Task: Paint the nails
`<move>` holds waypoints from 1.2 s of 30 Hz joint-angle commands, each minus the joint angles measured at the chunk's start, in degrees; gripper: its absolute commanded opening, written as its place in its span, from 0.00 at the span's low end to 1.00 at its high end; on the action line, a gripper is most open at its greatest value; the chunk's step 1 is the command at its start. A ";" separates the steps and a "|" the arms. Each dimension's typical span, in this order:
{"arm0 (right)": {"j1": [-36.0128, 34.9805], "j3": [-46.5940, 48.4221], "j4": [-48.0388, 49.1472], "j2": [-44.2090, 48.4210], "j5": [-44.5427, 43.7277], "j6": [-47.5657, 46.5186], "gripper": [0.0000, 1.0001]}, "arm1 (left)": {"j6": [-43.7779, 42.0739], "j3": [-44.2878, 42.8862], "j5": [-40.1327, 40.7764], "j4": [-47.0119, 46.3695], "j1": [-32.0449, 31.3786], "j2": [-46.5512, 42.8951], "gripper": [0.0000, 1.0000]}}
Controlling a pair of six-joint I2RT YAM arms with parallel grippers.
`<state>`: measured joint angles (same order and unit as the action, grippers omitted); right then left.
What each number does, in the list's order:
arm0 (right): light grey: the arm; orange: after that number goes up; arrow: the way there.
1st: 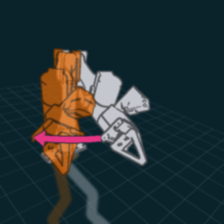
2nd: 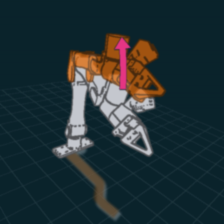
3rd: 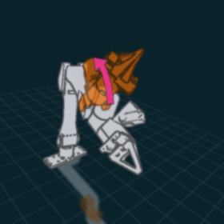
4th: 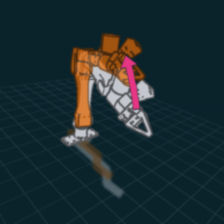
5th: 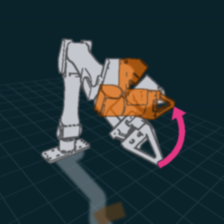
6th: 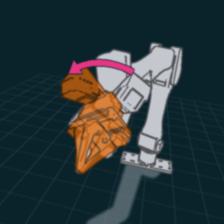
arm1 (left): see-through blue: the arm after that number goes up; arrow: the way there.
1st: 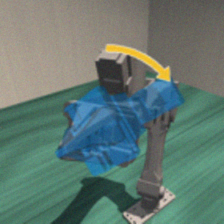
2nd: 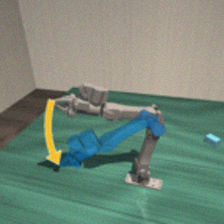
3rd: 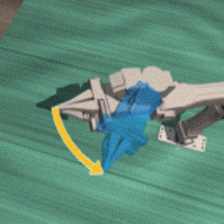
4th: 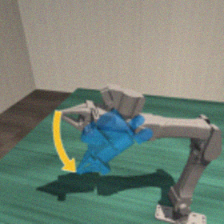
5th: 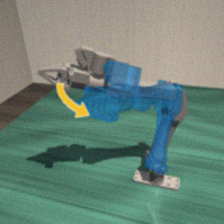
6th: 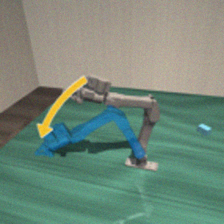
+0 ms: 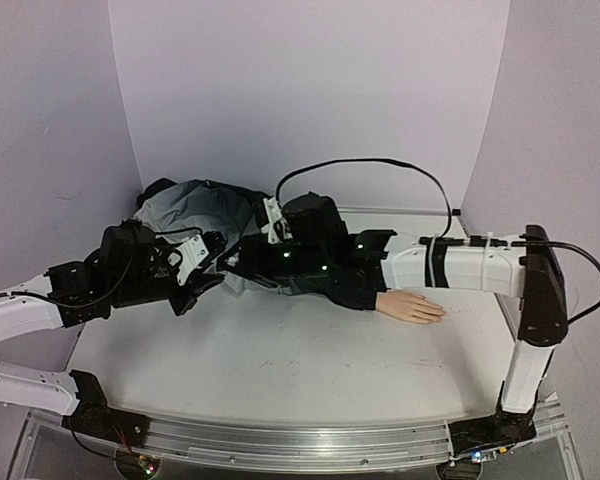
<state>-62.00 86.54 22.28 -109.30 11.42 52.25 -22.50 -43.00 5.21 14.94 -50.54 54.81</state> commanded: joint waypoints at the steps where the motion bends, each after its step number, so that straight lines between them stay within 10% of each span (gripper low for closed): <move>1: 2.46 -6.48 1.44 11.14 2.60 -6.07 0.61 | 2.18 -4.45 -2.73 -11.86 -0.78 0.28 0.00; 10: 7.19 -13.21 1.27 21.90 17.61 -24.09 0.93 | 6.83 -5.91 -18.93 -10.52 0.65 1.93 0.00; 17: 7.15 -13.98 -0.62 24.31 25.57 -39.27 0.79 | 11.94 -7.96 -45.62 -10.91 3.43 3.78 0.00; 36: 5.13 -7.65 -0.46 17.34 35.35 -43.46 0.49 | 11.93 -7.89 -47.67 -10.91 3.43 4.74 0.00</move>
<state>-55.83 75.07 18.96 -91.31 43.51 9.87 -10.87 -48.01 -40.97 6.98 -47.31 59.61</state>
